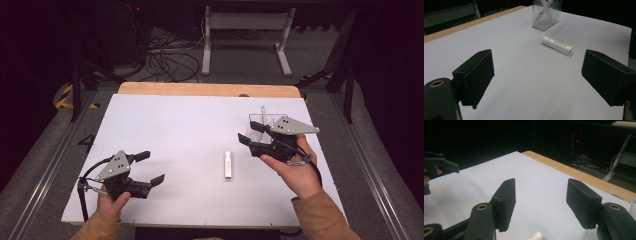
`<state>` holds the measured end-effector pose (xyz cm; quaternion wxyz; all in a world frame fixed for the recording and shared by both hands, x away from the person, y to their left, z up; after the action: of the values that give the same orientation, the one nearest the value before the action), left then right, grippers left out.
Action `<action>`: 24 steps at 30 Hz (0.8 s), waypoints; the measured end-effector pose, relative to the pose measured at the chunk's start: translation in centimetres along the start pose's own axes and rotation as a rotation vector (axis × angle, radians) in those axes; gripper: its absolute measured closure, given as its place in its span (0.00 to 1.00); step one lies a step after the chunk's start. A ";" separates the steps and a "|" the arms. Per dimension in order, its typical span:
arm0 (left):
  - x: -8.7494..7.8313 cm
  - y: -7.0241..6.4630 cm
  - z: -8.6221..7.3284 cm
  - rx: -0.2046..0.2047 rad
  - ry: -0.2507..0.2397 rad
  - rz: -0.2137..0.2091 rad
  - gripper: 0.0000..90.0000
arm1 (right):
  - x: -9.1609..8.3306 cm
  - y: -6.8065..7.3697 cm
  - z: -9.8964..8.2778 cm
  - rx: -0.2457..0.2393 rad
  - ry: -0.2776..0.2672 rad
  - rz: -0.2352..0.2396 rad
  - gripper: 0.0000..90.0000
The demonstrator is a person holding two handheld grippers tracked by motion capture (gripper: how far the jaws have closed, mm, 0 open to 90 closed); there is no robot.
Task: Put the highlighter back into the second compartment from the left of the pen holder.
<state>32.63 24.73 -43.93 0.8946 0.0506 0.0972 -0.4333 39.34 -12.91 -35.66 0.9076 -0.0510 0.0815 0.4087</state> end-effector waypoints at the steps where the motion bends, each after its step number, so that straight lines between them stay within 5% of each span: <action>1: 0.0 0.0 0.0 -0.001 0.000 -0.001 0.13 | 0.0 0.1 0.0 -0.004 0.004 0.001 0.46; 6: 0.1 0.2 -0.1 -0.002 0.003 -0.006 0.13 | 0.1 0.4 0.2 -0.029 0.012 0.005 0.44; 8: 0.0 0.2 -0.1 -0.002 0.000 -0.001 0.13 | 0.1 0.5 0.1 0.021 0.054 -0.008 0.42; 14: 0.0 0.3 -0.1 -0.003 0.001 0.001 0.13 | 0.5 0.6 -0.4 0.025 0.103 0.002 0.46; 17: 0.0 0.3 -0.1 -0.003 0.001 -0.001 0.13 | 0.9 0.7 -0.7 0.014 0.137 -0.001 0.38; 24: 0.0 0.2 -0.1 -0.009 0.001 -0.001 0.13 | 1.9 0.8 -2.2 0.033 0.302 -0.030 0.42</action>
<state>32.83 24.89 -44.08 0.8945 0.0465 0.0996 -0.4334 39.68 -11.35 -38.22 0.8917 -0.0982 0.2231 0.3813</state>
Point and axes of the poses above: each handheld gripper's, and its own axes: x roughly forward along the jaws, z roughly out of its top, y roughly to its left, the point moved 3 cm from there along x, roughly forward along the jaws, and after that the axes turned 7 degrees about -y, right-handed, at the moved point
